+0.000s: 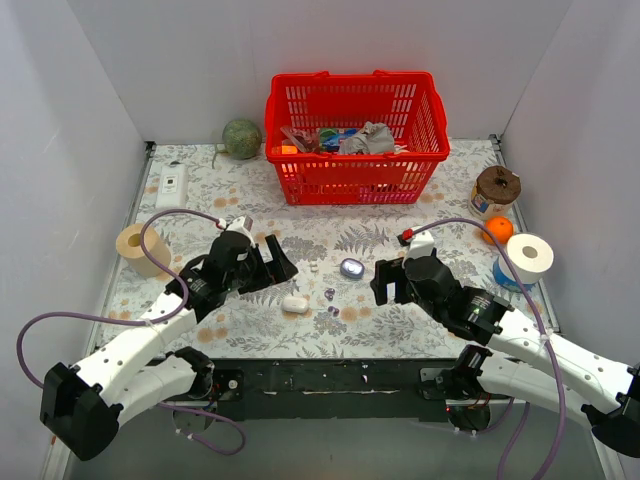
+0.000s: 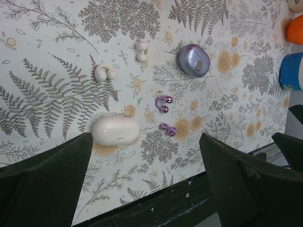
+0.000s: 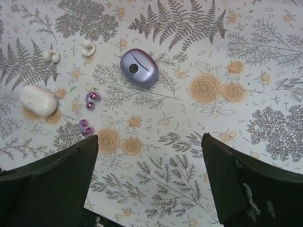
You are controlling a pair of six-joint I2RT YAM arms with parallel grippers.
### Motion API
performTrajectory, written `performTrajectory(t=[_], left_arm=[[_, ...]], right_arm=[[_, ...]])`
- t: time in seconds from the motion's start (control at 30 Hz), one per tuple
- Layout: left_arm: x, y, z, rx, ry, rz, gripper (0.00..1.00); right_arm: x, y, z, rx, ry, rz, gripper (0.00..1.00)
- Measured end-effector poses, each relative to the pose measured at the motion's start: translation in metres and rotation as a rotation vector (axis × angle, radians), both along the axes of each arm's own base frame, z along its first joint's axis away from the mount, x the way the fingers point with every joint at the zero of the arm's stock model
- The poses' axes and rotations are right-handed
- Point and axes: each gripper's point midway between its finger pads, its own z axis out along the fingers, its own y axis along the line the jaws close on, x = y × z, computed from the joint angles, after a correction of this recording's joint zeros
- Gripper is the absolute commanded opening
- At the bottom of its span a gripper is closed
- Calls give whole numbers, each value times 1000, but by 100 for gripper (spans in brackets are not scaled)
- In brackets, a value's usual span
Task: Insert the wireless bluetooth earbuds into the charging case
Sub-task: Pick up the charging case at the center of the board.
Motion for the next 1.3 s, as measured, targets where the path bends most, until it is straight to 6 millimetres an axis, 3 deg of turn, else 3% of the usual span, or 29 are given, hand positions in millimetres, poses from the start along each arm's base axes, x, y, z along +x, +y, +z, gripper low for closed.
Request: performTrajectory(t=[0.27,0.73,1.03,1.3], left_arm=[[-7,3,-21,49,39,-22,98],[-47,-22,-69,265,165,-122,98],[-41,-13,-84,353,187,-60,98],[-32,-15,-83,392,177,-49,98]], right_arm=[[-4,5,-3,0,20,35,95],[-9,10,-12,-23,52,76,95],[-14,6,-16,-17,58,88,95],[-17,3,-14,3,51,85,95]])
